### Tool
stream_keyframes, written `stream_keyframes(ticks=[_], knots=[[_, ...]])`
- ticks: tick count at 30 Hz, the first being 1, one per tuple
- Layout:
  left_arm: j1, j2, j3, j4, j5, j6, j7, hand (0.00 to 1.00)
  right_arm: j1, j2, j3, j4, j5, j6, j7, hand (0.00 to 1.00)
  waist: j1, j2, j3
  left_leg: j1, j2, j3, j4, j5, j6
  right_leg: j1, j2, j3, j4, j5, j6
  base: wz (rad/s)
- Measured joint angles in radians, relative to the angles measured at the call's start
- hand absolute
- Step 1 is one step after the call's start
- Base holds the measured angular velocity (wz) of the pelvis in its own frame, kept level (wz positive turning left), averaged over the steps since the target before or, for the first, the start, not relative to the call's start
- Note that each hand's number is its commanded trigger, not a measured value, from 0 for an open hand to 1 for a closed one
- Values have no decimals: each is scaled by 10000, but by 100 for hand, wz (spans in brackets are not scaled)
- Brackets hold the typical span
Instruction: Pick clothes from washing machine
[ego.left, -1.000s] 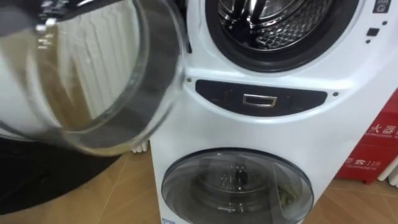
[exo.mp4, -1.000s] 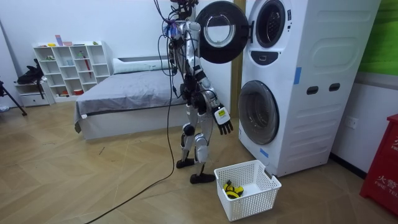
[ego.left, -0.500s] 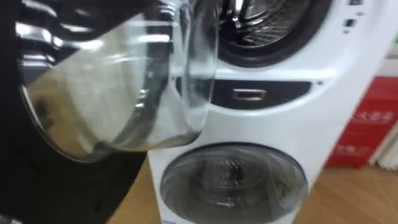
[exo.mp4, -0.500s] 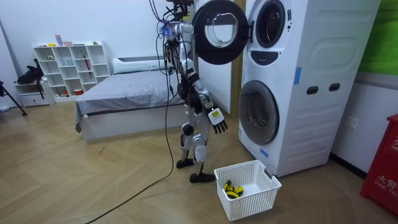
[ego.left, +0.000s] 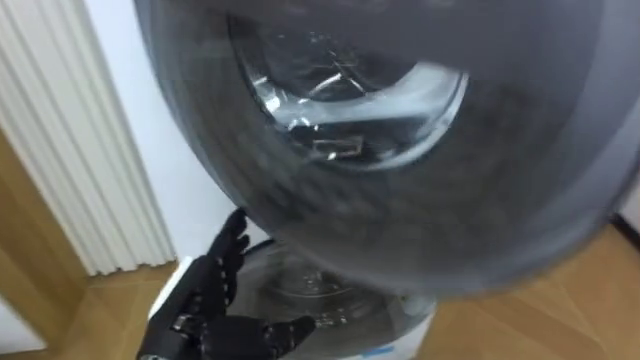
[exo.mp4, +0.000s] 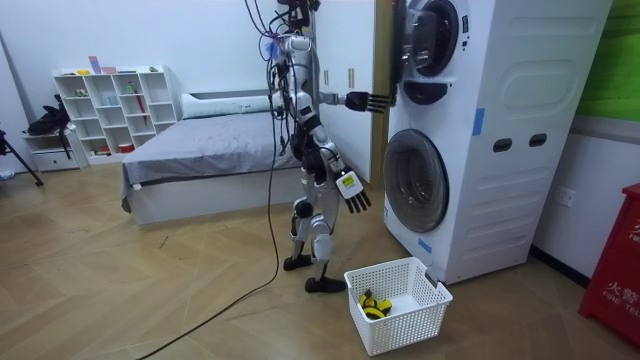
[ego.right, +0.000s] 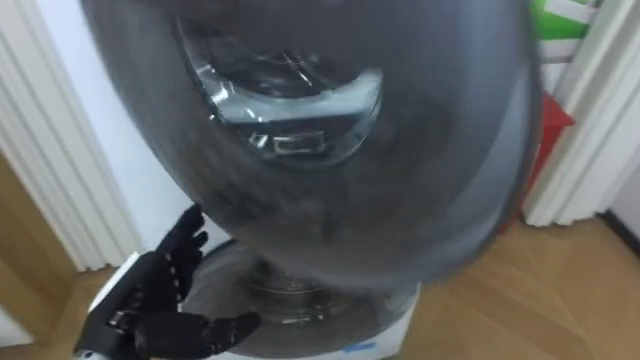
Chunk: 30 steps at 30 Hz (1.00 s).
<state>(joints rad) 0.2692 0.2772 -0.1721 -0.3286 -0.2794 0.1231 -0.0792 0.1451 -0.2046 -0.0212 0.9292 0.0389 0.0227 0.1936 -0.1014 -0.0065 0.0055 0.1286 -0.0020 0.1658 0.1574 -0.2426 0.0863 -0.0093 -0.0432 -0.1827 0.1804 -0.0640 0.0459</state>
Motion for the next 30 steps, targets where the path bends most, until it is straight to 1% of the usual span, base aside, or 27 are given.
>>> stream_keyframes(ticks=[1,4,6,7,8,10,12,13,14,15,16,17,18,19,20,21,23,24,26,27,28,29,30], knots=[[-33,1,-95,0,106,1,0,0,-50,66,4,19,1,-3,-6,0,-77,-3,-4,55,35,26,-25,-18,-23,48,45,1,-37,8,-13,-8],[-483,-11,-498,2,127,-7,1,0,-61,136,172,80,39,-101,7,0,-284,15,4,75,71,24,-88,-41,-58,162,104,4,-265,28,-44,-2],[-829,-61,-729,165,170,-88,2,0,-61,143,264,93,39,-132,16,0,-345,82,45,78,88,44,-126,-45,-67,168,125,-2,-303,26,-52,-2],[-1110,-148,-863,475,437,-184,4,0,-59,150,291,150,41,-158,0,0,-341,121,64,88,103,131,-141,-49,-74,145,143,12,-299,22,-59,-11],[-1296,-279,-889,826,796,-261,6,0,-63,178,289,171,37,-192,-39,0,-346,122,65,111,111,212,-173,-51,-81,118,157,36,-300,-11,-112,-15],[-1336,-400,-940,1266,1259,-293,33,0,-57,202,285,277,93,-260,-63,0,-415,119,67,166,136,245,-220,-53,-97,132,191,63,-299,-39,-152,-13],[-1336,-455,-1079,1606,1574,-303,70,0,-54,252,293,330,178,-261,-97,0,-405,80,91,182,163,322,-222,-67,-124,117,241,157,-299,-45,-162,-12],[-1352,-472,-1199,2079,1615,-471,73,0,-65,307,337,333,343,-261,-165,0,-363,63,98,216,191,393,-222,-79,-143,131,276,200,-302,-45,-162,-12],[-1356,-504,-1321,2821,1644,-665,76,0,-65,366,376,377,396,-278,-233,0,-357,49,95,266,218,424,-222,-84,-153,174,299,205,-302,-45,-162,-10],[-1355,-525,-1366,3252,1645,-724,80,0,-63,395,376,408,436,-302,-276,0,-358,42,99,301,226,429,-221,-84,-153,204,308,199,-308,-46,-164,-5],[-1330,-577,-1414,4103,1814,-770,90,0,-21,441,362,429,455,-362,-310,0,-344,32,106,380,237,456,-220,-84,-154,282,318,198,-331,-61,-187,-7],[-1306,-656,-1406,5048,2088,-868,123,0,6,454,359,464,432,-436,-332,0,-309,7,90,411,237,507,-220,-90,-164,295,317,188,-322,-105,-246,-8],[-1271,-668,-1391,5521,2156,-894,176,0,6,468,359,459,427,-445,-341,0,-293,-6,82,413,237,513,-220,-95,-172,287,319,190,-321,-122,-257,-9],[-1142,-663,-1343,6348,2410,-996,305,0,5,517,366,439,433,-460,-373,0,-283,-43,77,411,249,500,-214,-95,-174,284,335,197,-321,-131,-267,-7],[-972,-678,-1238,7228,2763,-1145,359,0,14,561,373,482,464,-471,-375,0,-243,-85,50,425,262,523,-209,-102,-195,279,348,185,-318,-151,-296,-7],[-904,-691,-1197,7692,2950,-1241,406,0,23,571,374,519,509,-473,-379,0,-200,-96,40,442,274,528,-203,-120,-226,280,362,180,-318,-158,-305,-8],[-612,-787,-773,9308,3709,-1309,726,0,97,611,360,574,525,-473,-395,0,-5,-161,1,523,321,517,-207,-160,-294,290,422,191,-317,-174,-331,-6],[-500,-796,-637,9561,3772,-1316,838,0,129,616,361,574,541,-477,-393,0,-1,-178,-8,527,333,516,-210,-165,-304,291,432,191,-316,-176,-334,0],[-248,-829,-126,10666,3989,-1503,1382,0,136,652,360,766,777,-528,-390,0,145,-158,-1,599,366,515,-220,-180,-330,368,472,193,-318,-182,-344,0],[-241,-854,26,10964,4011,-1569,1515,0,136,666,360,829,822,-541,-393,0,200,-155,1,633,372,515,-222,-184,-337,398,477,194,-319,-183,-346,0],[-233,-886,322,11550,4007,-1677,1782,0,130,667,360,939,919,-562,-392,0,277,-128,19,703,391,508,-245,-202,-364,468,493,188,-316,-188,-354,0],[-233,-887,629,12151,4006,-1793,2079,0,47,670,362,1152,1043,-577,-374,0,325,-108,11,735,416,503,-286,-236,-399,454,517,176,-298,-197,-368,0],[-233,-886,795,12371,4009,-1798,2236,0,5,676,362,1240,1111,-571,-368,0,361,-102,8,735,423,502,-295,-259,-416,441,530,180,-295,-198,-371,0]])
